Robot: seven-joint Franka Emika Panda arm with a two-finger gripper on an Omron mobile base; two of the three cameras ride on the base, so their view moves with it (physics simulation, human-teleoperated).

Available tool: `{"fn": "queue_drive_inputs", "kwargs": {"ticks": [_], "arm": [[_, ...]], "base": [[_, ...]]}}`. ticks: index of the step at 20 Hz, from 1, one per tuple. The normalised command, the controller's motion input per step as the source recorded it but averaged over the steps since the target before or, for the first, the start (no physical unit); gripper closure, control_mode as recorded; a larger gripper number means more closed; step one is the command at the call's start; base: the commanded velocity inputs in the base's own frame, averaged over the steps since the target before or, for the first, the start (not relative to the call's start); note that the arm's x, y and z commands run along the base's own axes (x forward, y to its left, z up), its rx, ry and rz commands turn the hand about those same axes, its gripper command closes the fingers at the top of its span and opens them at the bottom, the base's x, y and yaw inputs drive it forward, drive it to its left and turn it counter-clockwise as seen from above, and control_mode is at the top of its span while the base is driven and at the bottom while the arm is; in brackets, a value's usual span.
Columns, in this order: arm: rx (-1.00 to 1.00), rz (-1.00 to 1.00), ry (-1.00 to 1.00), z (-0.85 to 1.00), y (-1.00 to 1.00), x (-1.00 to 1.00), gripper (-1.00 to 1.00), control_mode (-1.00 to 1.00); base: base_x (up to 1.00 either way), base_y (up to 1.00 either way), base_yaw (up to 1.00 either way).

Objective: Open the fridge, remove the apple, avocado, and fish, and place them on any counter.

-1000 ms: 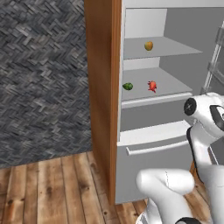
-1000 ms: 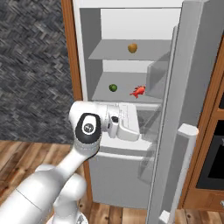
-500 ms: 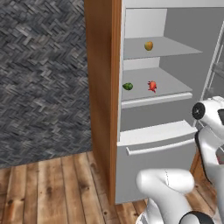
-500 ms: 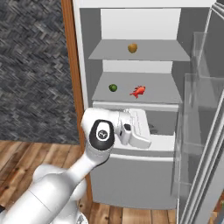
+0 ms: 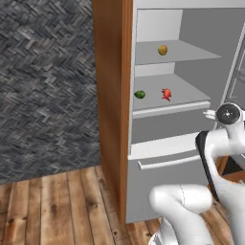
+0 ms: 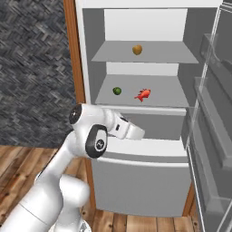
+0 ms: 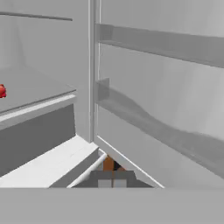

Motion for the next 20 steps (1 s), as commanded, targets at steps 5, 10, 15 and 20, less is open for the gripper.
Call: {"fn": "queue_drive_inputs", "kwargs": {"ticks": [5,10,15,20], "arm": [[0.55,0.79,0.47,0.00,0.27,0.35,1.00,-1.00],[0.30,0.53,0.11,0.00,0.75,0.17,1.00,-1.00],[-0.01,0.11,-0.01,0.00,0.87,-0.45,1.00,-1.00],[-0.04,0.00,0.00,0.00,0.75,-0.23,1.00,-1.00]], "base": [[0.00,0.00,0.00],[0.00,0.00,0.00],[0.00,0.00,0.00],[0.00,0.00,0.00]]}}
